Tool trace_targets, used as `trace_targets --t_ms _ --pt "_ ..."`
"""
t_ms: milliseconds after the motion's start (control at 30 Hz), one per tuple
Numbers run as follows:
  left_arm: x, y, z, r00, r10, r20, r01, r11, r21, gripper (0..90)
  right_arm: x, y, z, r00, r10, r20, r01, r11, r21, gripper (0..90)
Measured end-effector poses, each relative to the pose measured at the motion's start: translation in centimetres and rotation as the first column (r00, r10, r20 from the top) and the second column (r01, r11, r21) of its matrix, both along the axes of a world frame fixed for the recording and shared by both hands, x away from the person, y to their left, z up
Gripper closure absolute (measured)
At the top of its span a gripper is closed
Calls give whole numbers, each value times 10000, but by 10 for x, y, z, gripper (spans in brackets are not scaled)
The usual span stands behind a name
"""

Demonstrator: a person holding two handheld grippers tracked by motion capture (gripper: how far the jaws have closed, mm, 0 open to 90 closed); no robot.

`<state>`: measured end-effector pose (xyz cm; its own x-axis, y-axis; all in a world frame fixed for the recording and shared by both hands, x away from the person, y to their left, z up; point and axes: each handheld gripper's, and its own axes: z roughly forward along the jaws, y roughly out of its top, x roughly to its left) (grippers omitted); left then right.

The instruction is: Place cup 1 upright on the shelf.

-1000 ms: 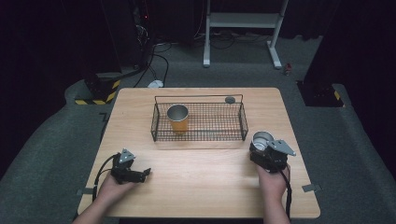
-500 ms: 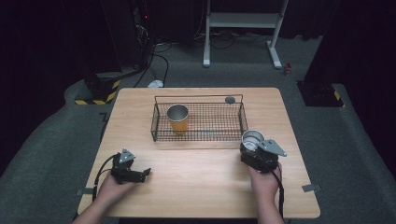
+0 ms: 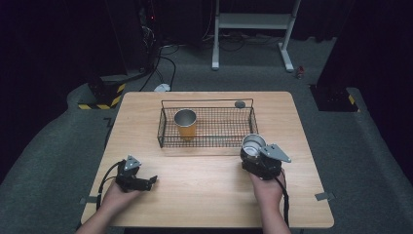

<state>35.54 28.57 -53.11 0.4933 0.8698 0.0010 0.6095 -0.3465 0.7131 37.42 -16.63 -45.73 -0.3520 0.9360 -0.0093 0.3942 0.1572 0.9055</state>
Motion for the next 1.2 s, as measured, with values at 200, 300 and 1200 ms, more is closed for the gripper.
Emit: trace_targets --t_ms 200,300,1200 --pt "0 0 0 10000 28 21 -28 10000 8 6 -2 7 8 9998 166 136 -168 9998 101 183" --pt "0 1 0 10000 16 49 -17 10000 83 6 -2 8 11 9997 160 163 -163 9997 185 183" --pt "0 0 0 10000 48 -2 -48 10000 26 6 12 22 45 9969 316 726 -333 9992 223 184"
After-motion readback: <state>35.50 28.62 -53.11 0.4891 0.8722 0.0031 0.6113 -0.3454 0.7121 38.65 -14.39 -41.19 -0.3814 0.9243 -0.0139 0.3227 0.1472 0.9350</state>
